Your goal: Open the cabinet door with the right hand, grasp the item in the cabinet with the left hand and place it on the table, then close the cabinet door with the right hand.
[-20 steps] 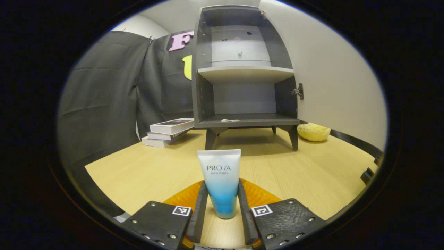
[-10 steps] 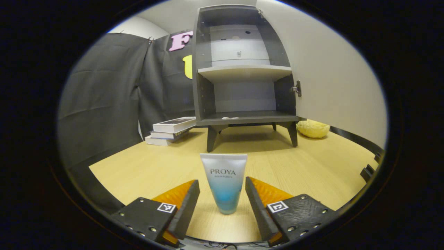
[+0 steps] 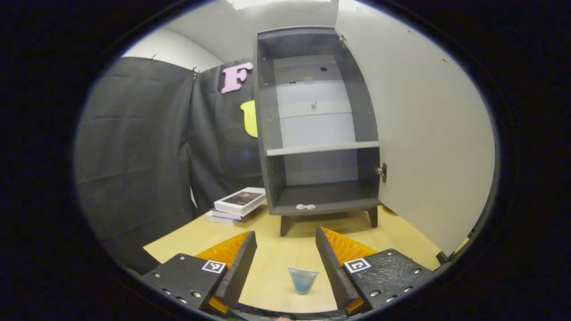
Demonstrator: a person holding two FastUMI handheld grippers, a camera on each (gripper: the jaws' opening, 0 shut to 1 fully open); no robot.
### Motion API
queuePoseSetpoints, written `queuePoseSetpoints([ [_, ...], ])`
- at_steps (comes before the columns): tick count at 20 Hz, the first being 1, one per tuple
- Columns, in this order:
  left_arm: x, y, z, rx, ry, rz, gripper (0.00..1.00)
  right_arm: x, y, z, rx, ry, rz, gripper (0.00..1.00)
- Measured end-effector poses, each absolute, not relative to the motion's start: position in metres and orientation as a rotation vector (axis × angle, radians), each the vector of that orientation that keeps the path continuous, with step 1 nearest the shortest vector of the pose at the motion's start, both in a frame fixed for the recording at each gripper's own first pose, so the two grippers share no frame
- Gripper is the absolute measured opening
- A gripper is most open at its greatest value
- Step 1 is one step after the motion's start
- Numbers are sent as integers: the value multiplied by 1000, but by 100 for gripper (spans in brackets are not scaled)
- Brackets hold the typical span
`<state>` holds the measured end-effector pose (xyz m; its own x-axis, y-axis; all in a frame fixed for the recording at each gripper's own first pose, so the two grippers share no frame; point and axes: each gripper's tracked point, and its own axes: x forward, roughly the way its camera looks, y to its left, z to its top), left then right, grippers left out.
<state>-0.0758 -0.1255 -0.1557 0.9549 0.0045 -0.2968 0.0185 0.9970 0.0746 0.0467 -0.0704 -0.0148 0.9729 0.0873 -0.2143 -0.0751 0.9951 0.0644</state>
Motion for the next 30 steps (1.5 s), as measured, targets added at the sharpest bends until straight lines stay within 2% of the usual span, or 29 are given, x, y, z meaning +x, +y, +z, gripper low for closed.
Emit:
queuePoseSetpoints([
  [4, -63, -115, -84, 43, 235, 16, 80, 47, -68, 4, 79, 184, 94, 98],
  [8, -48, -100, -53, -9, 203, 15, 80, 38, -64, 20, 92, 185, 94, 94],
  [10, -43, -93, -38, -7, 180, -4, 80, 30, -68, 30, 76, 175, 61, 98],
  [11, -43, -87, -32, 5, 168, -10, 80, 24, -65, 35, 73, 171, 52, 94],
  [12, -42, -80, -28, 16, 163, -13, 80, 18, -62, 41, 73, 167, 43, 98],
  [13, -41, -76, -27, 18, 162, -19, 81, 13, -59, 46, 74, 162, 33, 94],
  [17, -38, -47, -15, -13, 146, -48, 80, 0, -40, 64, 51, 131, 8, 94],
  [22, -32, -4, -13, -1, 124, -56, 80, -11, -35, 67, -28, 132, -104, 91],
  [26, -27, 22, -26, -33, 148, -63, 81, -18, -13, 69, -5, 137, -122, 94],
  [29, -22, 41, -30, -44, 150, -66, 81, -18, 7, 69, -16, 138, -122, 94],
  [30, -21, 47, -30, -46, 147, -68, 81, -13, 13, 67, -17, 143, -122, 91],
])
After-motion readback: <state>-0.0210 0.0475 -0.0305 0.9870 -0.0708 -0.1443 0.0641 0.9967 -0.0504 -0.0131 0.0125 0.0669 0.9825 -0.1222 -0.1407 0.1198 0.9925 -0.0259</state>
